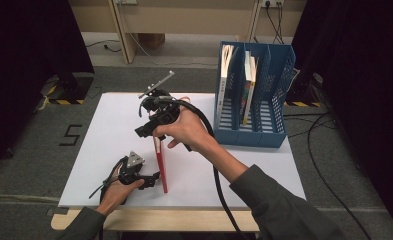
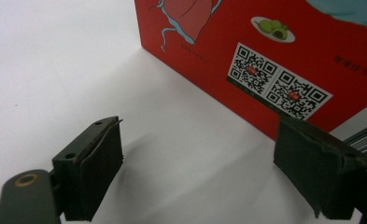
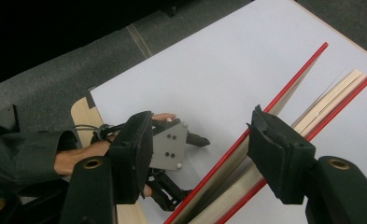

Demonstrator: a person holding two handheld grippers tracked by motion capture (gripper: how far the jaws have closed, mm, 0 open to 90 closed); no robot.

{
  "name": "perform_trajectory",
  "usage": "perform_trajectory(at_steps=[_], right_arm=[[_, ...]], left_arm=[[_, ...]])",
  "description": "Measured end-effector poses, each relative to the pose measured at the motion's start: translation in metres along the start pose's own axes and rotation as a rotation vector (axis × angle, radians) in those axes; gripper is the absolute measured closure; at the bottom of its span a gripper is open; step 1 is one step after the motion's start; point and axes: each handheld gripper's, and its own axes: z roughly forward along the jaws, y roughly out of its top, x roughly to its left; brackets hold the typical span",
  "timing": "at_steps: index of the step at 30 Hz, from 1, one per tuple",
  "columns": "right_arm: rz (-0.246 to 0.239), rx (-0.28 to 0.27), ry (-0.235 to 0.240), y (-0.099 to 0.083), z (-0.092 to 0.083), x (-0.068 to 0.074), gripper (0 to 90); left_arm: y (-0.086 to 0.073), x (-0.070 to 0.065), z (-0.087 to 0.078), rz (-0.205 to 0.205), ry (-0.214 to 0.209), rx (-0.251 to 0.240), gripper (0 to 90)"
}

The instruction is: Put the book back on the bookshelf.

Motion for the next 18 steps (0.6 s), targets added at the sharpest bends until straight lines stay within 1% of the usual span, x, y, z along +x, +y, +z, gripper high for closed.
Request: perform_trajectory(at_steps=[4,6,8,11,13,15,17,18], right_arm=[[-0.002,0.007,0.001,0.002,0.002,0.003,41.0],[0.0,0.01,0.003,0.003,0.002,0.005,40.4],[-0.011,0.011,0.002,0.005,0.003,0.006,39.7],[-0.015,0.01,0.002,0.006,0.003,0.007,38.4],[-0.005,0.013,0.001,0.006,0.002,0.008,37.3],[-0.016,-0.007,0.004,0.007,-0.002,0.006,36.5],[0.01,-0.052,-0.014,0.008,-0.012,-0.001,35.6],[0.036,-0.075,-0.026,0.007,-0.018,-0.008,34.8]], left_arm=[[0.0,0.0,0.0,0.005,0.0,0.005,14.9],[0.0,0.0,0.001,-0.002,-0.001,0.002,15.0],[0.0,0.0,0.0,0.003,0.0,0.006,14.9],[0.0,0.001,0.0,-0.002,-0.001,0.003,14.9],[0.0,0.0,0.0,-0.006,-0.002,-0.001,14.9],[0.0,0.0,0.0,-0.008,-0.001,-0.003,14.8],[0.0,0.0,0.0,-0.007,0.0,-0.005,14.8],[0.0,0.0,0.0,-0.008,0.001,-0.006,14.9]])
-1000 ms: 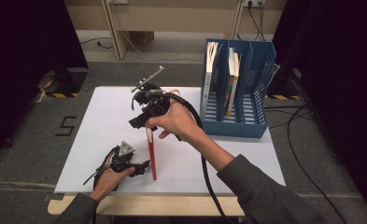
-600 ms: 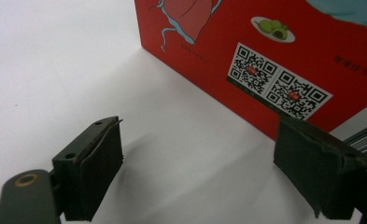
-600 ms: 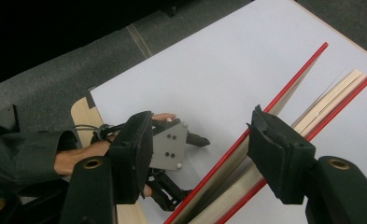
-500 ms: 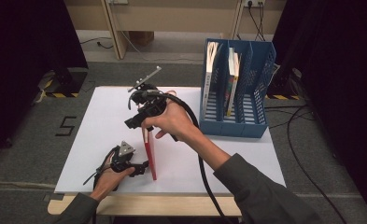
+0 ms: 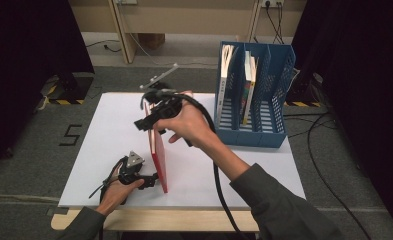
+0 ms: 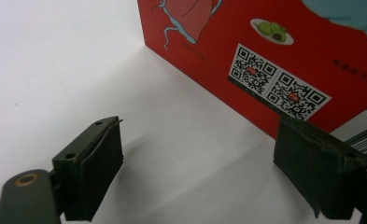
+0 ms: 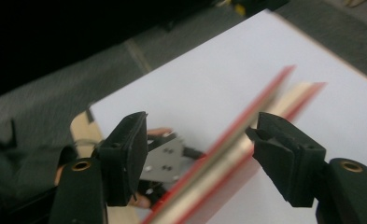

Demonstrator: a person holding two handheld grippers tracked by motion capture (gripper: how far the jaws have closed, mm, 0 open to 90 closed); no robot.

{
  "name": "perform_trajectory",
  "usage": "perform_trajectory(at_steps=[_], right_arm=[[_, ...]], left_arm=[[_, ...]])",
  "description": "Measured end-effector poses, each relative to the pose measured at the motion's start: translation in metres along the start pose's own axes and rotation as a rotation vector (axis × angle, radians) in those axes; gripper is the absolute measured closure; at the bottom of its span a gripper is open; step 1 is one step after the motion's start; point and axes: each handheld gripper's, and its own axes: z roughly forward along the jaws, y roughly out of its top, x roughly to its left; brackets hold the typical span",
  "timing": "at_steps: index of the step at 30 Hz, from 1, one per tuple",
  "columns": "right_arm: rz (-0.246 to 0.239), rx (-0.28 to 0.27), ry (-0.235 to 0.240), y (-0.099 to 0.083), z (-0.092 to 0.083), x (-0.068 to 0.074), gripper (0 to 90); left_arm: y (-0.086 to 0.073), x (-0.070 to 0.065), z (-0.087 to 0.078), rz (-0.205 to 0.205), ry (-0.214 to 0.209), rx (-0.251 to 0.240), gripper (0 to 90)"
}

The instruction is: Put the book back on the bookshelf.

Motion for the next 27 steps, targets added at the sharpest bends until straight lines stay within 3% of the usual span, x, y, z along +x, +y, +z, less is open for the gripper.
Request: perform_trajectory(at_steps=[2,4,6,10,14,17,23,27], right_arm=[[0.056,-0.006,0.004,-0.005,-0.005,-0.014,33.8],[0.112,0.04,0.023,-0.015,0.0,-0.026,32.4],[0.119,0.039,0.058,-0.019,0.003,-0.028,32.5],[0.119,0.047,0.1,-0.016,0.008,-0.023,31.6],[0.112,0.106,0.061,-0.015,0.018,-0.019,29.6],[0.118,0.133,0.05,-0.017,0.022,-0.022,34.8],[0.115,0.209,-0.013,-0.024,0.032,-0.034,40.0],[0.059,0.257,-0.062,-0.028,0.031,-0.036,47.1]], left_arm=[[0.0,0.001,0.0,-0.003,0.0,0.003,14.8],[0.001,0.0,-0.001,0.002,0.013,-0.01,14.9],[0.002,-0.001,-0.002,-0.008,0.019,-0.03,15.0],[0.005,-0.005,-0.006,0.012,0.027,-0.067,16.1],[0.005,-0.008,-0.007,0.027,0.015,-0.075,19.5],[0.005,-0.009,-0.007,0.03,0.006,-0.075,23.5],[0.004,-0.009,-0.005,0.038,-0.016,-0.059,20.6],[0.004,-0.006,-0.004,0.025,-0.028,-0.05,15.0]])
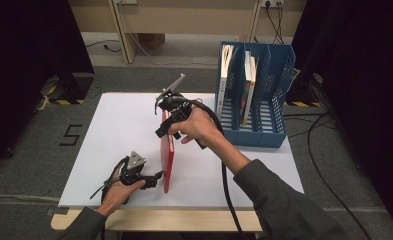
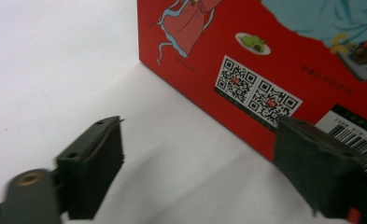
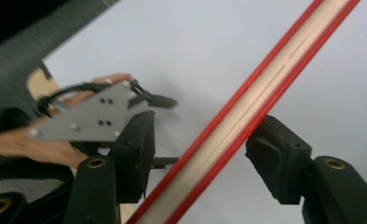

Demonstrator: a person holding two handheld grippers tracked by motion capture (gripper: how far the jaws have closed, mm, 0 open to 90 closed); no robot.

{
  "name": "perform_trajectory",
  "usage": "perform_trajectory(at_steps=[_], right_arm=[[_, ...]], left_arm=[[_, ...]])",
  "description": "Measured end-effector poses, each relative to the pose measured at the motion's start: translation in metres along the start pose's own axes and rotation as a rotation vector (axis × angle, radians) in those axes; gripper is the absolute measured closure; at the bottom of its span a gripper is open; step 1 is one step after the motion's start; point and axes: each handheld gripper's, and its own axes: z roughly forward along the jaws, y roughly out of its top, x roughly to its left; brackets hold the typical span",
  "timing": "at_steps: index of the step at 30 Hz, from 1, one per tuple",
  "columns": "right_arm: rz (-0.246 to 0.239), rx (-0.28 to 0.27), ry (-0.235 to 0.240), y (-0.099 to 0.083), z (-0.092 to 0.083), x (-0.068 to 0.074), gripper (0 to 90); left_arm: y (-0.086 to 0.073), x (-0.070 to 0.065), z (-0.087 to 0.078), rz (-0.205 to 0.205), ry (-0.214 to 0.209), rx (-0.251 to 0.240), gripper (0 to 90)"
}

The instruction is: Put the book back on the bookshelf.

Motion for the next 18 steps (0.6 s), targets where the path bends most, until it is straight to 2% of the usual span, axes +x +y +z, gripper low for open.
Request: perform_trajectory(at_steps=[2,4,5,12,15,18], right_arm=[[-0.044,0.014,-0.041,-0.002,-0.002,-0.003,57.9],[-0.081,0.016,-0.057,-0.007,-0.003,-0.007,62.6],[-0.084,0.015,-0.059,-0.009,-0.004,-0.009,64.0],[-0.08,-0.038,-0.016,-0.025,-0.011,-0.017,65.8],[-0.088,-0.05,0.002,-0.029,-0.015,-0.018,66.8],[-0.089,-0.054,0.016,-0.032,-0.018,-0.017,67.8]], left_arm=[[-0.001,0.003,-0.001,-0.013,0.005,0.0,15.0],[-0.001,0.01,-0.003,-0.037,0.017,0.0,14.9],[-0.002,0.015,-0.005,-0.055,0.028,0.004,14.8],[-0.009,0.049,-0.013,-0.156,0.113,0.03,14.7],[-0.013,0.061,-0.015,-0.188,0.131,0.045,14.7],[-0.015,0.066,-0.016,-0.202,0.138,0.05,14.8]])
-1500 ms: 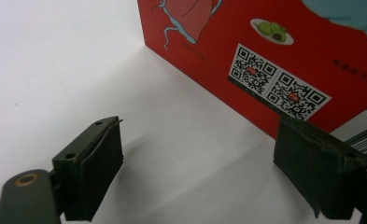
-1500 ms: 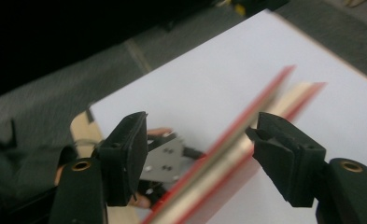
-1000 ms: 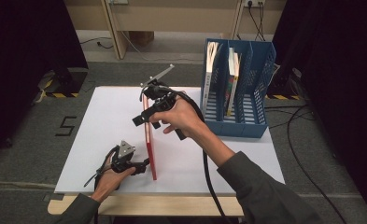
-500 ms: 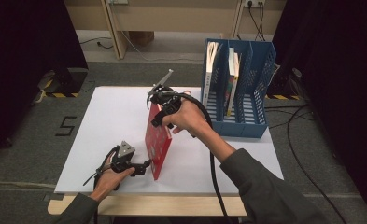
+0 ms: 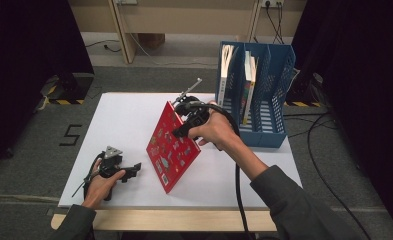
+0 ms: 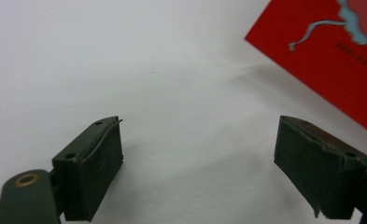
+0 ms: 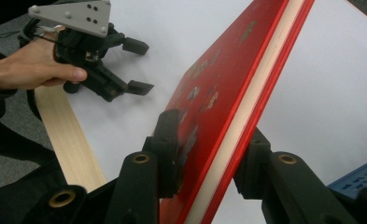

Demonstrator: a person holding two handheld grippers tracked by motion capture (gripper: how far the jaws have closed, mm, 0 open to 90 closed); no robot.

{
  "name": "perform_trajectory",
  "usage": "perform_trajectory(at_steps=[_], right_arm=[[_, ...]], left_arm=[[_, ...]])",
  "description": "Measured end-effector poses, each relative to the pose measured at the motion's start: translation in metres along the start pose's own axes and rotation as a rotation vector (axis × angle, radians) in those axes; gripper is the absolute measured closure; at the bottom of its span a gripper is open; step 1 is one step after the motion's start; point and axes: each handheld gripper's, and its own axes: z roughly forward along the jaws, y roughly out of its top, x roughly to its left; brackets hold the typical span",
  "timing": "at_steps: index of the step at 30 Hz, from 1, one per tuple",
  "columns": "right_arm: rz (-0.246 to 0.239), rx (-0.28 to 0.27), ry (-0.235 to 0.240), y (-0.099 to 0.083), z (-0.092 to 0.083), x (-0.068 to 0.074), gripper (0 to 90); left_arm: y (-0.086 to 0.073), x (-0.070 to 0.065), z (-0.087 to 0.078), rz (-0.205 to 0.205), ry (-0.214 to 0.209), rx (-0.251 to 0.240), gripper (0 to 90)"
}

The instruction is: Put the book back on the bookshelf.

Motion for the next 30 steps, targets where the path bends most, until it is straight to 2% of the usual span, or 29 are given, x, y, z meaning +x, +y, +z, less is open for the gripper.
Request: perform_trajectory(at_steps=[7,14,19,20,25,30], right_arm=[[-0.022,-0.024,0.003,-0.003,-0.014,-0.001,73.2],[-0.033,-0.016,-0.031,-0.012,-0.032,-0.007,79.0],[-0.046,0.041,-0.106,-0.024,-0.041,-0.015,78.8],[-0.026,0.035,-0.099,-0.026,-0.044,-0.018,78.8],[0.006,0.004,-0.079,-0.037,-0.06,-0.024,79.1],[0.005,0.02,-0.076,-0.04,-0.058,-0.024,79.0]], left_arm=[[0.0,0.0,0.001,0.011,-0.009,0.004,14.7],[0.0,0.0,0.001,0.008,-0.012,0.002,14.6],[0.0,0.0,0.001,0.01,-0.013,0.003,14.4],[0.0,0.0,0.001,0.009,-0.013,0.002,14.4],[0.0,0.0,0.002,0.009,-0.012,0.002,14.1],[0.0,0.0,0.002,0.013,-0.013,0.004,14.0]])
